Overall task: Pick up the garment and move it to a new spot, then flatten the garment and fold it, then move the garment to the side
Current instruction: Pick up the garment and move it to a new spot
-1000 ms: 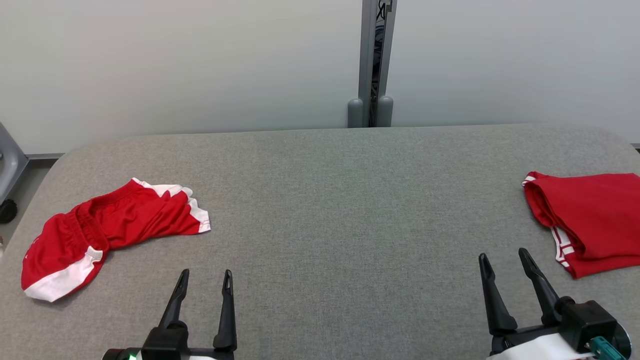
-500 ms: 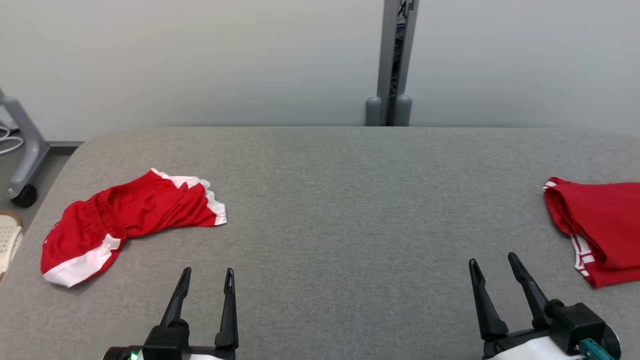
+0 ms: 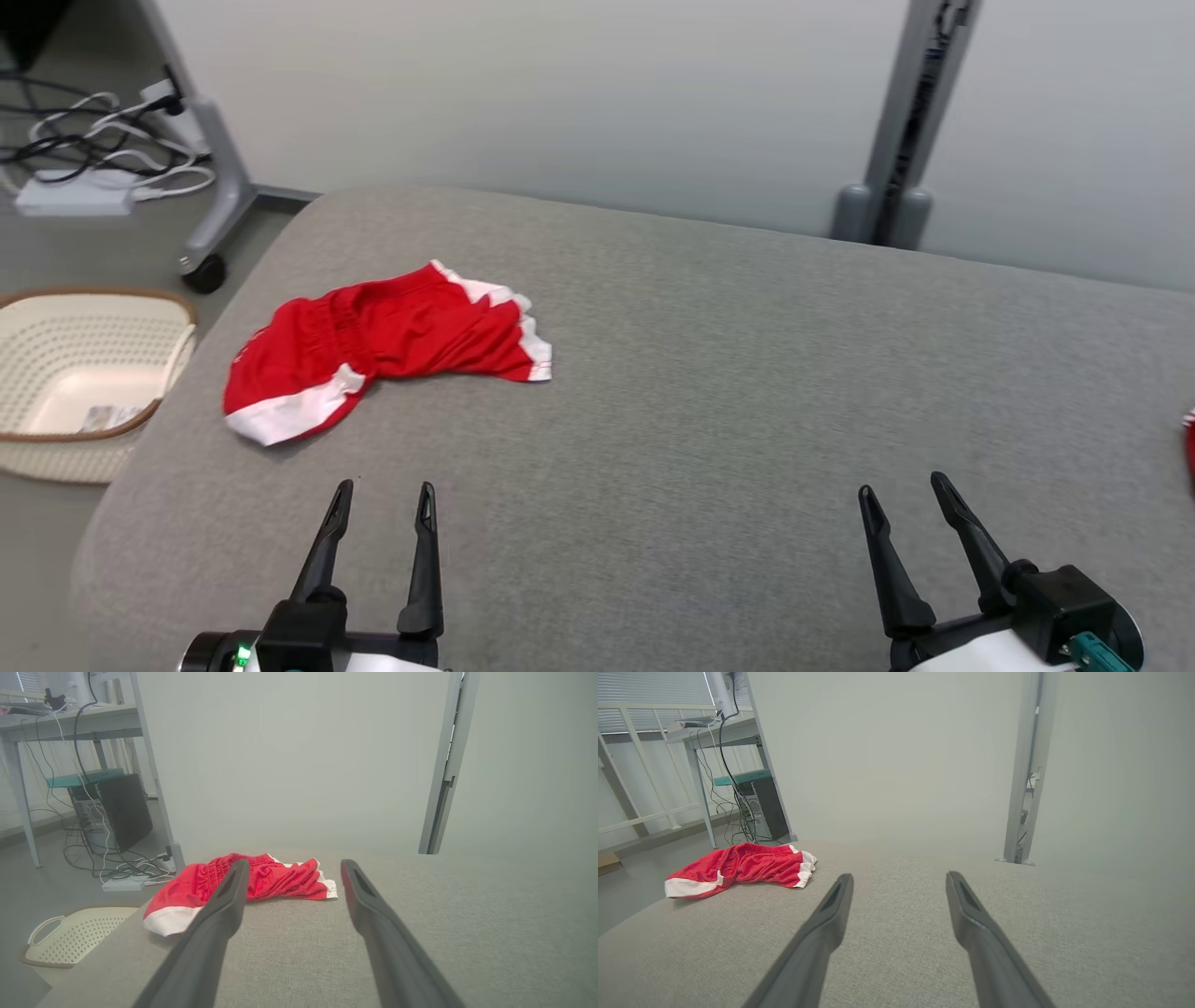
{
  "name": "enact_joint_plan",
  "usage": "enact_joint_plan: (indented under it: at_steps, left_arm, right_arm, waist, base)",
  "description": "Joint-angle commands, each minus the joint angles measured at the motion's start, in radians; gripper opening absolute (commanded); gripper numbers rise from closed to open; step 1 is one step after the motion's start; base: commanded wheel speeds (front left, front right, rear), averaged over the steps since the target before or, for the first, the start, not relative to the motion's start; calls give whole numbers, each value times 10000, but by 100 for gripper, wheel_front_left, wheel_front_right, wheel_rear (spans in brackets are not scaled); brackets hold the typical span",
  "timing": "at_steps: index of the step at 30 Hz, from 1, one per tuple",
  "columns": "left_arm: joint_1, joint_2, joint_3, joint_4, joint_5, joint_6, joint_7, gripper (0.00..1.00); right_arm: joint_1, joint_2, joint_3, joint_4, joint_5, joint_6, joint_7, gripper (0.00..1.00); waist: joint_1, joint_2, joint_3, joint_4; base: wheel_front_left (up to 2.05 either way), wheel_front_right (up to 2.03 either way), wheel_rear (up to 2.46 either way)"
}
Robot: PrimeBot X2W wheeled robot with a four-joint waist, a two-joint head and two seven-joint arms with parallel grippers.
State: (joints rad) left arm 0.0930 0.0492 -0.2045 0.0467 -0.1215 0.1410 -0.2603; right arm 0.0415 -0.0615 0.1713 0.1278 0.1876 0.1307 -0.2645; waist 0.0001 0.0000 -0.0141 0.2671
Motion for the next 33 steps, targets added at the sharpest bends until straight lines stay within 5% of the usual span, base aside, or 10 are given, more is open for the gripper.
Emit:
enact_joint_plan:
  at_steps: [1,18,33]
  left_arm:
    - [-30,29,62,-55,72,-28,-47,100]
    - [162,31,323,-276,85,197,-46,100]
    - [54,32,418,-244,-164,444,-48,100]
  right_arm:
    - [-71,-57,-1,6,54,3,-18,100]
    - [37,24,303,29,227,3,-18,100]
    - [-194,-145,477,76,193,3,-20,100]
  waist:
    - [-1,0,9,462]
    - [-1,0,-58,2244]
    - [-1,0,270,2082]
  base:
    - [0,0,0]
    - [0,0,0]
    - [0,0,0]
